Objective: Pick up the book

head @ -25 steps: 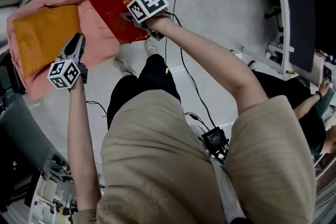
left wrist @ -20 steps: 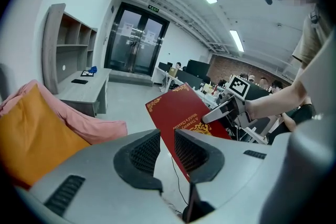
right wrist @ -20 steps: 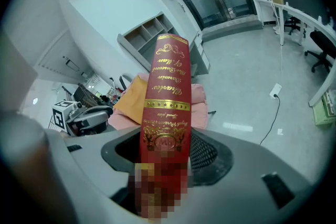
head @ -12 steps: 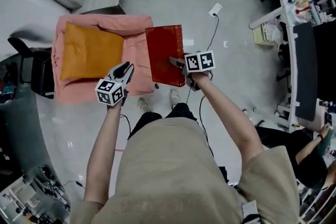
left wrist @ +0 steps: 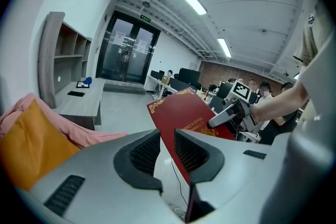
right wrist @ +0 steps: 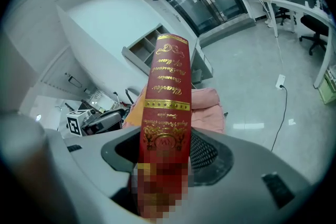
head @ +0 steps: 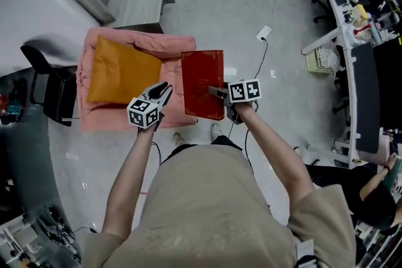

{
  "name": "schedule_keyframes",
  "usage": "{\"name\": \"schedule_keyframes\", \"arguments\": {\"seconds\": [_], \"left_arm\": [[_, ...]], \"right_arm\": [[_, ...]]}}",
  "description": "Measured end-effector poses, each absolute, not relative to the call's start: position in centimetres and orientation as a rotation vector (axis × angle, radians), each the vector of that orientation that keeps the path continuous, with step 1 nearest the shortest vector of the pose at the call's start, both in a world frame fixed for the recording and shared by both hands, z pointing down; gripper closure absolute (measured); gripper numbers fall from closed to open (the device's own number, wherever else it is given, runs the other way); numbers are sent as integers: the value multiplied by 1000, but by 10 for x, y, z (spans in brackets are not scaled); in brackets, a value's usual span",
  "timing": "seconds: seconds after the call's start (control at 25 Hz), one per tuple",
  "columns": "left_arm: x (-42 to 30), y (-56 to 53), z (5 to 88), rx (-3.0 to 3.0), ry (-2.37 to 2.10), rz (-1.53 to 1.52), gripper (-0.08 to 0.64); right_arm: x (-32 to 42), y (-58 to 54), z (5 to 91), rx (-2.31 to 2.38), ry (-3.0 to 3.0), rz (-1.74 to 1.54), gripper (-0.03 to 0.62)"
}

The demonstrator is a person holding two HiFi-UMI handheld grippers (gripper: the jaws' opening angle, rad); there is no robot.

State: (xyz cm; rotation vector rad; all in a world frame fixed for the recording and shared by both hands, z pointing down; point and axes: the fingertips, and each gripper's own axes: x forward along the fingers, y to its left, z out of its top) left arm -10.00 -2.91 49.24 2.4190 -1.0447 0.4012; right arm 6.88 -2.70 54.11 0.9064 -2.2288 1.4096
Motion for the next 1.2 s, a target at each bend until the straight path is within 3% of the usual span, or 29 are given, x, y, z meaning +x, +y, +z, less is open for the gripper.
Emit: {"name": "schedule_keyframes", "arguments": {"seconds": [0.44, 1.2], "left_arm": [[-111, -24, 514, 2414, -981, 460, 488], [-98, -15, 518, 2407, -971, 468, 488]], "right_arm": [[31, -19, 558, 888, -2197, 1424, 344], [37, -12, 559, 889, -2213, 1457, 344]]}}
